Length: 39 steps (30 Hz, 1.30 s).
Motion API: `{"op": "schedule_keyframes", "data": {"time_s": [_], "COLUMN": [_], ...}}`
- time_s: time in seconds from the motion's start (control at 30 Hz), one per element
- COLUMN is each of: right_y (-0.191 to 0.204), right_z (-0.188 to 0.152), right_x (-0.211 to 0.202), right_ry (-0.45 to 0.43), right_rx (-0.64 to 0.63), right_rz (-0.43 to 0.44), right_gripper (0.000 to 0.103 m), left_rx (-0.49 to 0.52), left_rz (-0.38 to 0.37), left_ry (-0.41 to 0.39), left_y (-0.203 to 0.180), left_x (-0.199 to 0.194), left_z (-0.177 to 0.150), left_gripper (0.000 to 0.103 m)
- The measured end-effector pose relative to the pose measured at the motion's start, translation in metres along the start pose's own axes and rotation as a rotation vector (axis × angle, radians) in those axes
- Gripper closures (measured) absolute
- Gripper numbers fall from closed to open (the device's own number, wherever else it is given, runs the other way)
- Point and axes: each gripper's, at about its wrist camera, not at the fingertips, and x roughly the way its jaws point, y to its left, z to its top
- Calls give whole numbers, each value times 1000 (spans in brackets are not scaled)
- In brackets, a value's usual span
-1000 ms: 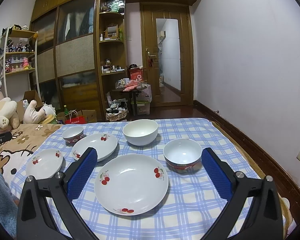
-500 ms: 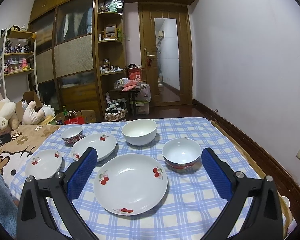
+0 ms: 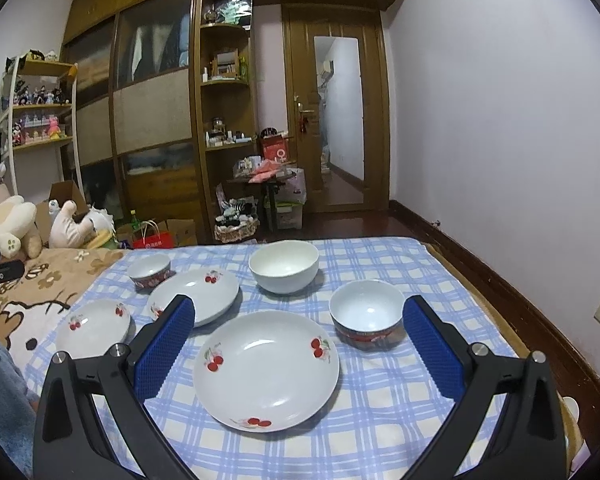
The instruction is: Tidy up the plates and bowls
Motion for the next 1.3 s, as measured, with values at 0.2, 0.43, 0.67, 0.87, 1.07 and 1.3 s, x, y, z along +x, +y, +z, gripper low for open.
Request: {"op": "schedule_keyframes", "data": {"time_s": [0.2,0.43,0.67,0.87,1.07,1.3], "right_y": [-3,-5,-9,-17,-25,-39], "right_z": [11,26,32,29,23,3], "right_x": [0,10,30,47,65,96], "right_ry": [5,-4,9,42,69,160], "right_rx": [-6,3,23,50,54,101], "right_rz": [-38,-53,-68,-76,-89,-90], "right_gripper": [0,0,0,0,0,0], "left_rx": [-25,-9,-19,27,51,79], "left_rz": [8,-24,-84,-116,-138,-152], "left_ry": [-4,6,45,84,119,181], "left_y": [-6,-27,-50,-77,-103,-128], "left_x": [2,17,42,65,92,132], "left_z": [21,42,61,66,72,55], "left_gripper": [3,3,3,3,3,3]}}
